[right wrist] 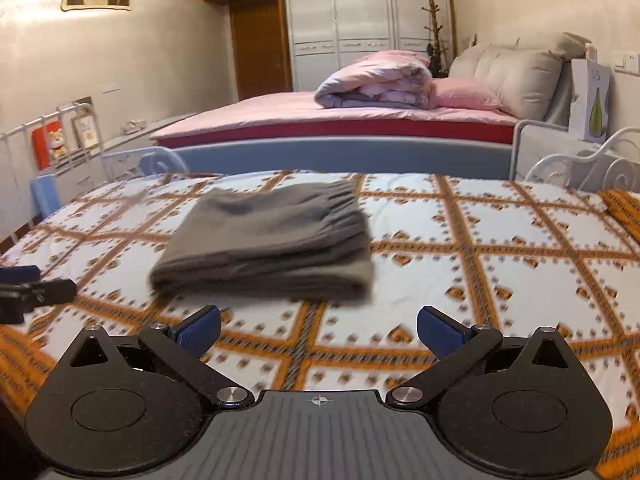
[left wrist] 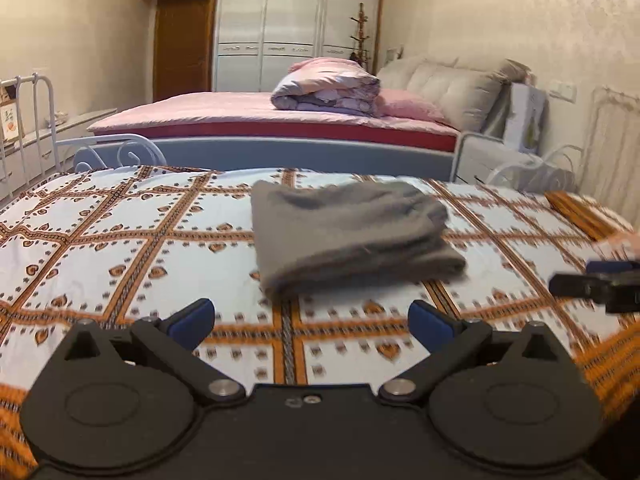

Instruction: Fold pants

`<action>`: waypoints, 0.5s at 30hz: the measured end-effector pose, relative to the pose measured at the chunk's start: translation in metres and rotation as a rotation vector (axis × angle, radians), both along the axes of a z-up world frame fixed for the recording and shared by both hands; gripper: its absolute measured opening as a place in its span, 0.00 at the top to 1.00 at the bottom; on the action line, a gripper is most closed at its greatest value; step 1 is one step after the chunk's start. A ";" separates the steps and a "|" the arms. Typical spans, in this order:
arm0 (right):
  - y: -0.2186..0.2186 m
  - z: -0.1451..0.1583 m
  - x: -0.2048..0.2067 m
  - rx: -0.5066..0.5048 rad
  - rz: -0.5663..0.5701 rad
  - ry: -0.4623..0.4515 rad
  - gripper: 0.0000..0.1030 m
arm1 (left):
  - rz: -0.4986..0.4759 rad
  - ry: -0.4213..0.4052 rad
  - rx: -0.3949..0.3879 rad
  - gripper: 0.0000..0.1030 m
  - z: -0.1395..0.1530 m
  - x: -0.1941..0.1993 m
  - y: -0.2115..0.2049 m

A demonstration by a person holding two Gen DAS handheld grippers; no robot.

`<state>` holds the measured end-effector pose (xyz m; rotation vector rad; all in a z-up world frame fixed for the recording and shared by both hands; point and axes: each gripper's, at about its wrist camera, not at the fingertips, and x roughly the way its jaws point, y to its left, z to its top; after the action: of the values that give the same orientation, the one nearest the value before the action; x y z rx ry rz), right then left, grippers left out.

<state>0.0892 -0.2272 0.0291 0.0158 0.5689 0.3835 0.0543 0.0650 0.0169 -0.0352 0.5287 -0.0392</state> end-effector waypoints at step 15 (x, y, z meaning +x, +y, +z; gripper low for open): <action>0.006 -0.007 -0.053 -0.049 0.032 -0.076 0.00 | -0.005 -0.046 -0.032 0.06 -0.005 -0.027 -0.009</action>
<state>0.0363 -0.2212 0.0218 -0.0553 0.5036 0.3995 0.0270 0.0557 0.0122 -0.0641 0.4822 -0.0533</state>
